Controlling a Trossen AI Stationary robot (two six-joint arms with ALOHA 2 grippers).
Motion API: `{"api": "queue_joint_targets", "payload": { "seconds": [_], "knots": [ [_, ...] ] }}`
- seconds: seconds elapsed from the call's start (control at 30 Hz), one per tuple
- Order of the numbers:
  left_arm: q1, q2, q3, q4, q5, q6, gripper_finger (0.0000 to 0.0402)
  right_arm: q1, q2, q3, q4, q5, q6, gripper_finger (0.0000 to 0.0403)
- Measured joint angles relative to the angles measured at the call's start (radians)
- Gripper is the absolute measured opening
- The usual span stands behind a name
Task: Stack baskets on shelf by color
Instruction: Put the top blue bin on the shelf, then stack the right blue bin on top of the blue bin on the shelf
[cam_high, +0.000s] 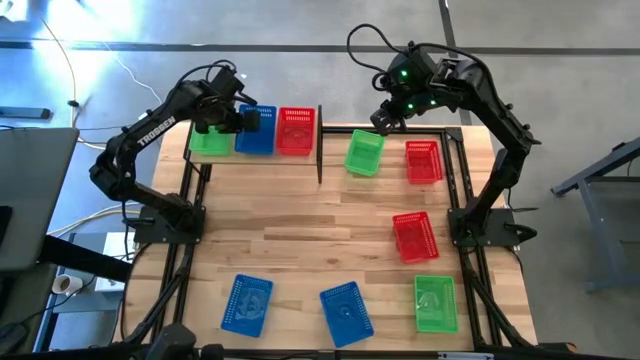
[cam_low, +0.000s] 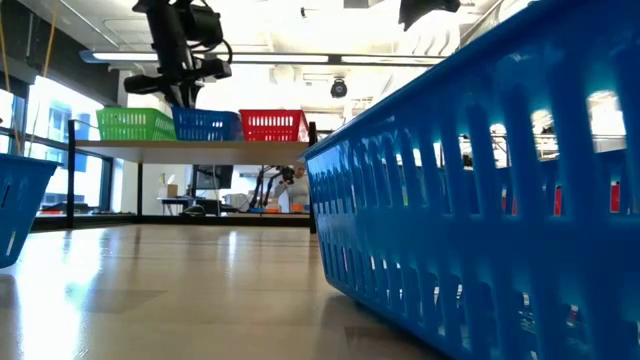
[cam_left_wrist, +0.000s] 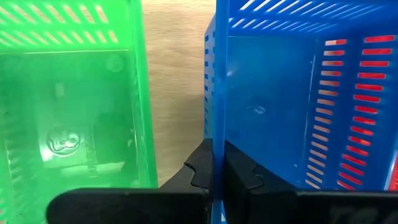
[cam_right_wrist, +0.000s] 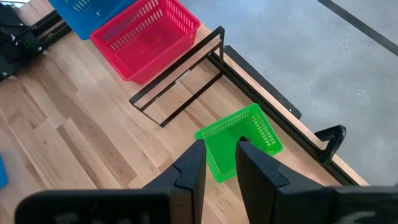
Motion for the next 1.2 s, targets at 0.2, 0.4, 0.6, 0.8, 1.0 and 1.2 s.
{"api": "queue_joint_targets", "payload": {
  "seconds": [0.2, 0.4, 0.6, 0.8, 1.0, 1.2],
  "knots": [
    [0.0, 0.006, 0.0, -0.002, -0.014, -0.007, 0.0029, 0.0, 0.0, 0.0, -0.002, 0.0, 0.0, 0.0075],
    [0.0, 0.006, 0.0, -0.002, -0.015, -0.007, 0.0049, 0.0, 0.0, 0.0, -0.003, 0.0, -0.003, 0.0075],
    [0.0, 0.006, 0.0, -0.002, -0.039, 0.001, 0.0064, 0.0, 0.0, 0.0, -0.003, 0.0, -0.003, 0.0075],
    [0.0, 0.006, 0.0, -0.001, -0.049, 0.016, 0.0071, 0.0, 0.0, 0.0, -0.003, 0.0, -0.003, 0.0075],
    [0.0, 0.004, 0.009, -0.003, -0.044, 0.034, 0.0071, 0.0, 0.0, 0.0, -0.003, 0.0, 0.0, 0.0075],
    [0.0, 0.004, 0.109, -0.006, -0.04, 0.072, 0.0071, 0.0, 0.0, 0.0, -0.002, 0.0, 0.0, 0.0075]
  ]
}}
